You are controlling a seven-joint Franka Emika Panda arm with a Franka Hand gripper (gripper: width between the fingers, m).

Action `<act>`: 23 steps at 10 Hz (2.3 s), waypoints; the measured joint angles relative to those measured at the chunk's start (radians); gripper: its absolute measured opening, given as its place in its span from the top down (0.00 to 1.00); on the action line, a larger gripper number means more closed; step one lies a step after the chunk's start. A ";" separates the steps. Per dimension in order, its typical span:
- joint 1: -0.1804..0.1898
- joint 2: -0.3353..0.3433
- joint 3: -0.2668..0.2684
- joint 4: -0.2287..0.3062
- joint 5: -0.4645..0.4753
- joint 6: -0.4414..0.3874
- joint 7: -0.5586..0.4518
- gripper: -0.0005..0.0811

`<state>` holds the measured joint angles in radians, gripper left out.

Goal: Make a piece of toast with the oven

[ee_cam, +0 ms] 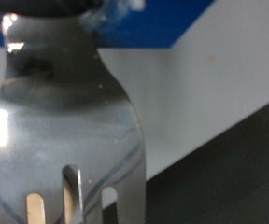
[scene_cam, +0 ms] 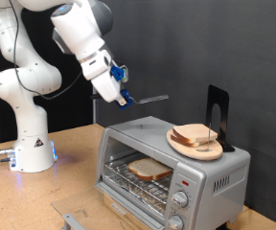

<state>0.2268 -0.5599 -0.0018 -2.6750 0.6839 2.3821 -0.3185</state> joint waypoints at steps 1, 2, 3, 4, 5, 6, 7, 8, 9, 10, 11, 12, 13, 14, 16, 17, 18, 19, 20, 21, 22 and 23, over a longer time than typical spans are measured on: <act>0.009 0.010 0.032 -0.004 0.005 0.030 0.029 0.42; 0.011 0.022 0.060 -0.009 0.005 0.057 0.053 0.42; 0.011 0.040 0.084 -0.016 0.004 0.086 0.074 0.42; 0.011 0.063 0.102 -0.022 0.004 0.122 0.087 0.42; 0.011 0.089 0.112 -0.024 0.005 0.153 0.089 0.42; 0.011 0.114 0.118 -0.024 0.008 0.182 0.089 0.42; 0.013 0.134 0.122 -0.022 0.014 0.200 0.089 0.42; 0.018 0.147 0.122 -0.020 0.032 0.215 0.083 0.42; 0.028 0.150 0.122 -0.018 0.060 0.227 0.064 0.30; 0.039 0.150 0.121 -0.013 0.088 0.234 0.042 0.09; 0.046 0.149 0.121 -0.003 0.109 0.235 0.026 0.09; 0.047 0.145 0.120 0.008 0.112 0.230 0.025 0.02; 0.046 0.137 0.118 0.017 0.112 0.215 0.028 0.02; 0.038 0.125 0.117 0.022 0.096 0.202 0.037 0.01; 0.001 0.094 0.117 0.021 0.033 0.141 0.054 0.00; 0.002 0.094 0.118 0.019 0.042 0.147 0.053 0.00; 0.004 0.093 0.115 0.011 0.070 0.169 0.038 0.00; 0.003 0.085 0.096 -0.007 0.088 0.177 0.014 0.00; -0.001 0.062 0.063 -0.032 0.104 0.175 -0.013 0.00; -0.009 0.028 0.026 -0.059 0.108 0.157 -0.033 0.00; -0.021 -0.010 -0.009 -0.083 0.108 0.125 -0.051 0.00; -0.036 -0.050 -0.044 -0.105 0.107 0.095 -0.072 0.00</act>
<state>0.1913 -0.6095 -0.0458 -2.7798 0.7913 2.4770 -0.3904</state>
